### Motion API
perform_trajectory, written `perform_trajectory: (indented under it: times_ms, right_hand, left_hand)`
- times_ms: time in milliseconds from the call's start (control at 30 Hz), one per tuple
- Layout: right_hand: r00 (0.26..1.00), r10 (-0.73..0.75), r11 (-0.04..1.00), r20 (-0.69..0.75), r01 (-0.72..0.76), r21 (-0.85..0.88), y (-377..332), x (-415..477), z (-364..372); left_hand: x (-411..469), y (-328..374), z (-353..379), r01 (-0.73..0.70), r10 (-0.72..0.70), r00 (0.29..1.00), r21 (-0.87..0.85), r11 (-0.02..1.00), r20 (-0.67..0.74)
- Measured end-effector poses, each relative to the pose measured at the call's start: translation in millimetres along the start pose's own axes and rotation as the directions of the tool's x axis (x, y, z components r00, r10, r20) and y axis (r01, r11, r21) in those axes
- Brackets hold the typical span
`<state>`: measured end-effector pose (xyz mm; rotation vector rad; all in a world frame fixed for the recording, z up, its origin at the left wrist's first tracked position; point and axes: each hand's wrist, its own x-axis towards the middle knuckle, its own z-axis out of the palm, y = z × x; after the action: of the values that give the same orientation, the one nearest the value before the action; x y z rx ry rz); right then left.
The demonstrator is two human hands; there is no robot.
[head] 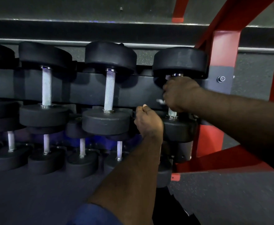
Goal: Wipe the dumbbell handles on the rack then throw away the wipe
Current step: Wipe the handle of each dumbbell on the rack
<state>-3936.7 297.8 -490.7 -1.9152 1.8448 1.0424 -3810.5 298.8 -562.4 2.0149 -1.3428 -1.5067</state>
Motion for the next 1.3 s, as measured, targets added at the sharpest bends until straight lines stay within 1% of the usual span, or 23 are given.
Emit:
perform_trajectory:
  times_ms: [67, 100, 167, 233, 267, 300, 400, 500, 533, 567, 600, 633, 667, 700, 733, 767, 833, 900, 933, 1033, 1167, 1233, 1300]
  right_hand:
    - [0.987, 0.033, 0.999, -0.160, -0.029, 0.022, 0, -5, 22]
    - [0.989, 0.050, 0.996, -0.142, -0.039, 0.082, -7, -7, 33]
    - [0.988, -0.090, 0.994, -0.122, 0.098, 0.058, -19, -8, 46]
    - [0.975, -0.187, 0.967, -0.115, 0.204, 0.154, -19, -19, 43]
    - [0.977, -0.175, 0.946, -0.123, 0.201, 0.254, -13, -23, 43]
    - [0.981, -0.127, 0.908, -0.148, 0.175, 0.382, -7, -25, 42]
    - [0.983, 0.042, 0.795, -0.179, 0.076, 0.602, -7, -27, 41]
    - [0.931, 0.265, 0.623, -0.250, 0.033, 0.782, -17, -39, 46]
    - [0.882, 0.410, 0.502, -0.233, -0.005, 0.865, -21, -45, 51]
    - [0.807, 0.574, 0.300, -0.137, -0.051, 0.953, -25, -51, 55]
    - [0.704, 0.710, 0.030, 0.017, -0.054, 0.998, -32, -54, 61]
    - [0.603, 0.768, -0.268, 0.218, -0.007, 0.963, -36, -55, 65]
    - [0.538, 0.734, -0.540, 0.415, 0.091, 0.837, -37, -49, 67]
    - [0.531, 0.654, -0.708, 0.539, 0.179, 0.683, -34, -37, 69]
    - [0.582, 0.566, -0.807, 0.583, 0.246, 0.537, -28, -25, 67]
    - [0.671, 0.483, -0.867, 0.563, 0.277, 0.415, -21, -15, 63]
    - [0.824, 0.356, -0.929, 0.440, 0.260, 0.263, -9, -7, 48]
    - [0.875, 0.317, -0.937, 0.365, 0.228, 0.266, 0, -6, 39]
    - [0.862, 0.342, -0.924, 0.374, 0.237, 0.300, 2, -3, 43]
    - [0.720, 0.511, -0.817, 0.469, 0.237, 0.526, 0, 5, 47]
    - [0.591, 0.697, -0.673, 0.405, 0.347, 0.653, -17, 10, 50]
    - [0.566, 0.737, -0.617, 0.370, 0.340, 0.709, -19, 16, 60]
    - [0.583, 0.699, -0.641, 0.414, 0.255, 0.724, -11, 21, 65]
  left_hand:
    - [-1, 1, 0, 0.005, -0.005, 1.000, 0.001, 1.000, -0.007]
    - [-1, 0, 0, 0.000, 0.000, 1.000, 0.003, 1.000, -0.009]
    - [-1, 1, 0, 0.000, 0.000, 1.000, 0.006, 1.000, -0.005]
    - [-2, 3, 0, 0.004, -0.004, 1.000, -0.001, 1.000, -0.006]
    - [-2, 4, 0, 0.002, -0.002, 1.000, -0.004, 1.000, -0.009]
    - [-2, 4, 0, 0.000, 0.000, 1.000, 0.002, 1.000, -0.010]
    - [-4, 4, -1, -0.004, 0.004, 1.000, 0.006, 1.000, -0.014]
    - [-8, 10, -4, 0.024, -0.024, 1.000, 0.045, 0.999, -0.008]
    - [-10, 14, -4, 0.047, -0.048, 0.999, 0.080, 0.996, 0.010]
    - [-13, 19, -1, 0.072, -0.078, 0.996, 0.123, 0.990, 0.044]
    - [-15, 23, 0, 0.078, -0.094, 0.992, 0.174, 0.982, 0.084]
    - [-17, 26, 2, 0.072, -0.099, 0.988, 0.215, 0.974, 0.118]
    - [-18, 27, 4, 0.061, -0.093, 0.987, 0.228, 0.972, 0.131]
    - [-17, 28, 7, 0.055, -0.086, 0.988, 0.224, 0.973, 0.128]
    - [-18, 28, 8, 0.051, -0.078, 0.990, 0.219, 0.974, 0.116]
    - [-18, 27, 7, 0.045, -0.070, 0.992, 0.222, 0.974, 0.104]
    - [-20, 25, 5, 0.023, -0.044, 0.994, 0.199, 0.980, 0.103]
    - [-20, 26, 4, 0.006, -0.025, 0.995, 0.191, 0.982, 0.100]
    - [-21, 26, 4, -0.002, -0.017, 0.995, 0.198, 0.980, 0.097]
    - [-22, 24, 4, -0.010, -0.010, 0.996, 0.213, 0.977, 0.092]
    - [-20, 21, 5, -0.031, 0.019, 0.998, 0.194, 0.981, 0.065]
    - [-19, 21, 6, -0.032, 0.020, 0.998, 0.197, 0.980, 0.063]
    - [-19, 20, 6, -0.040, 0.027, 0.997, 0.204, 0.978, 0.069]
